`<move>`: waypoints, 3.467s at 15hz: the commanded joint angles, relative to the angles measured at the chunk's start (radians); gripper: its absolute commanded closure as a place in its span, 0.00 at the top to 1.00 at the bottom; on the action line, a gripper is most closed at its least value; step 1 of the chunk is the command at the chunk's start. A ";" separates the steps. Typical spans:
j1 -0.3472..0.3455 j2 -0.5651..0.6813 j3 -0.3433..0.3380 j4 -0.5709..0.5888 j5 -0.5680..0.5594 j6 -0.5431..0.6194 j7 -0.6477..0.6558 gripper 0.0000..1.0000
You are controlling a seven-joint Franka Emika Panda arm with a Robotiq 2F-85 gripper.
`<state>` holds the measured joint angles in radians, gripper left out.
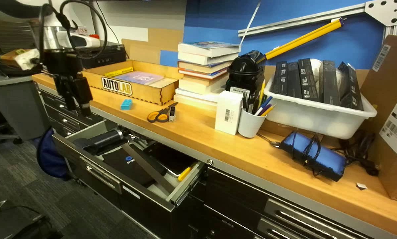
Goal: Pick up the blue object from the counter and put it in the open drawer and close it
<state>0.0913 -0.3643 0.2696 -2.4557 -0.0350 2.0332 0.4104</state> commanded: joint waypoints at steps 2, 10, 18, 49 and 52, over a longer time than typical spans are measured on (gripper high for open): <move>-0.003 0.246 0.004 0.246 -0.084 0.040 0.020 1.00; 0.084 0.597 -0.043 0.589 -0.196 0.019 0.019 1.00; 0.139 0.730 -0.120 0.712 -0.170 0.027 -0.045 0.58; 0.009 0.219 -0.180 -0.253 0.094 0.314 0.004 1.00; 0.009 0.146 -0.175 -0.333 0.155 0.330 -0.008 1.00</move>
<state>0.0920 -0.1034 0.0827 -2.6733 0.0496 2.3418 0.4397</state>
